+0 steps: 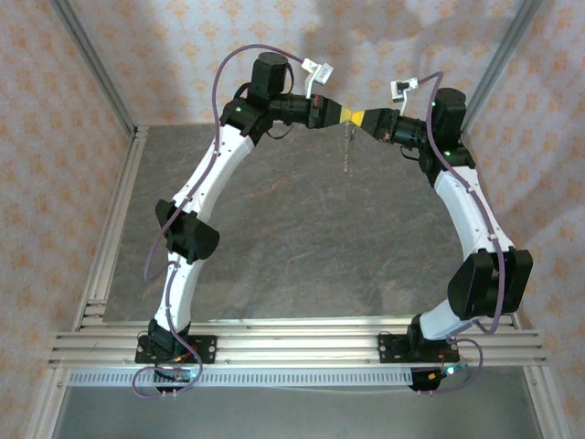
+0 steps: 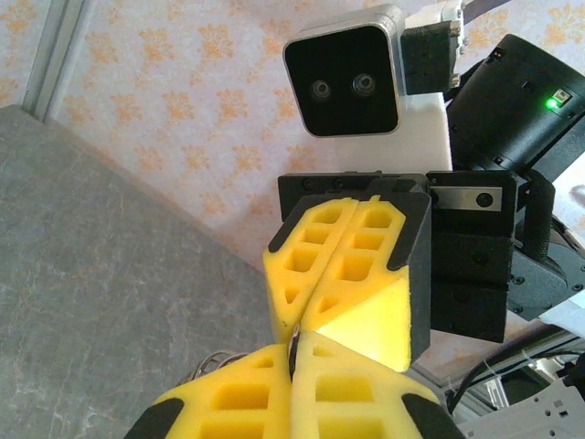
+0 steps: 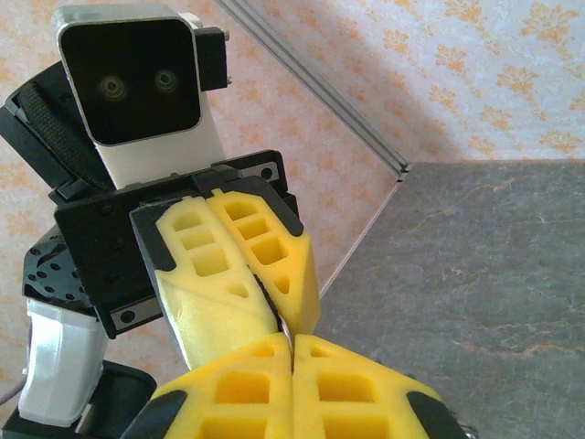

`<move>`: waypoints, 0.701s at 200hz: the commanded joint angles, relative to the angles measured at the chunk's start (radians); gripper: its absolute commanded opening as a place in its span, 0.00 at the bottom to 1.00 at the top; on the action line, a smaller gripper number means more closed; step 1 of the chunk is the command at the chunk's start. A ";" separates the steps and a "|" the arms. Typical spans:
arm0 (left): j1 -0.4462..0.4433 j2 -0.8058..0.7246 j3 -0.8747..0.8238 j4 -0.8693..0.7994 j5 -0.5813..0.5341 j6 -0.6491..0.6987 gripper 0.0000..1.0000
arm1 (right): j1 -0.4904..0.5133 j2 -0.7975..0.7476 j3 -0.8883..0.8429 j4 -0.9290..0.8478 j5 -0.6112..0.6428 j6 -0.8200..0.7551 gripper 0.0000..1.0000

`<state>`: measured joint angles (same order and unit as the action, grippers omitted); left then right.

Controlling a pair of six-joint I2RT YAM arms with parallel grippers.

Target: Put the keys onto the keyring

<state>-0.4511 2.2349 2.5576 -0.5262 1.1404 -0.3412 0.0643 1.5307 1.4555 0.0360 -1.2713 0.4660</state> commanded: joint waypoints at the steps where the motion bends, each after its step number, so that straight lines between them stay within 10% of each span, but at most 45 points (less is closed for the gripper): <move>1: -0.038 0.001 0.009 0.037 -0.010 -0.005 0.00 | 0.006 -0.021 -0.003 0.081 0.039 0.023 0.06; 36: -0.035 -0.079 -0.148 0.225 -0.092 -0.100 0.00 | -0.029 -0.081 -0.066 0.143 0.145 0.085 0.39; 140: -0.030 -0.210 -0.376 0.532 -0.154 -0.252 0.00 | -0.059 -0.221 -0.306 0.308 0.329 0.217 0.45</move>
<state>-0.4828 2.1044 2.1838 -0.1276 0.9916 -0.5488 0.0010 1.3224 1.1828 0.2611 -0.9806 0.6464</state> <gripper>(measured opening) 0.043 0.445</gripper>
